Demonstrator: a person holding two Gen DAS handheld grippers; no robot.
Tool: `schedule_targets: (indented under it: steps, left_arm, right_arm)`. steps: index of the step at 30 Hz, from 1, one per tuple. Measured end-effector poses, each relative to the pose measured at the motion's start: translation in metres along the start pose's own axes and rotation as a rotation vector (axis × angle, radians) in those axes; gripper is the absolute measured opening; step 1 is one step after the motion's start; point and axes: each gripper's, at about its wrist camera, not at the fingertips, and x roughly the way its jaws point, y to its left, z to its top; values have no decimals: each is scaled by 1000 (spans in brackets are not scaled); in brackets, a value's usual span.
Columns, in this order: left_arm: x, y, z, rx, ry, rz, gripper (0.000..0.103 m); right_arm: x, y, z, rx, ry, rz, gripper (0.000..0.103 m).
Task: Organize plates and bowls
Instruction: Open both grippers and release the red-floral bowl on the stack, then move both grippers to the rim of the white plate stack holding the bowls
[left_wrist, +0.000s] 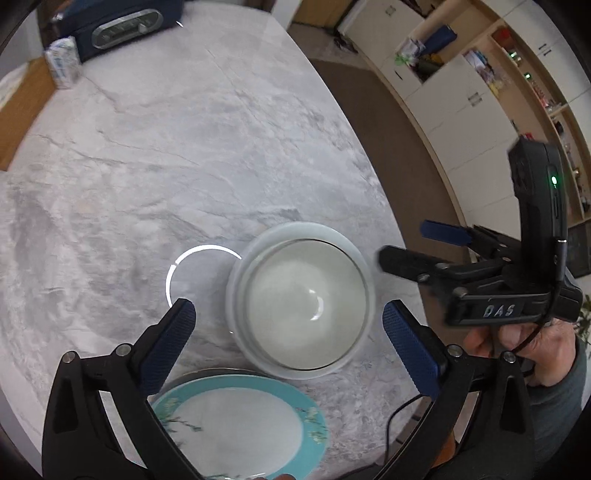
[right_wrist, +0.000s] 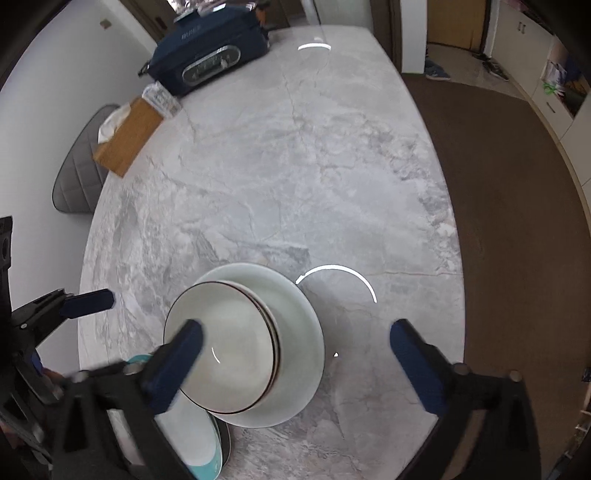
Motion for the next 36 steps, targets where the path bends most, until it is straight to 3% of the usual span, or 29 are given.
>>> schedule_targets:
  steps: [3, 7, 11, 13, 16, 21, 29, 36]
  left_arm:
    - [-10, 28, -5, -19, -20, 49, 103]
    - [5, 72, -17, -57, 26, 63, 103]
    - [33, 97, -31, -49, 95, 78, 102]
    - [40, 99, -37, -34, 95, 49, 101]
    - [45, 99, -39, -13, 80, -24, 101]
    - [57, 95, -36, 5, 100, -8, 95]
    - [71, 96, -33, -17, 108, -65, 93]
    - [86, 93, -28, -31, 126, -65, 93]
  right_arm:
    - [-10, -9, -9, 21, -28, 2, 103]
    - [-11, -25, -29, 97, -33, 33, 103]
    - [4, -39, -52, 161, 15, 70, 103]
    - [11, -42, -60, 180, 27, 84, 100]
    - [18, -39, -67, 171, 36, 105, 84]
    - [28, -36, -70, 156, 59, 87, 61]
    - [36, -38, -69, 165, 78, 104, 56]
    - [42, -38, -68, 160, 92, 94, 52]
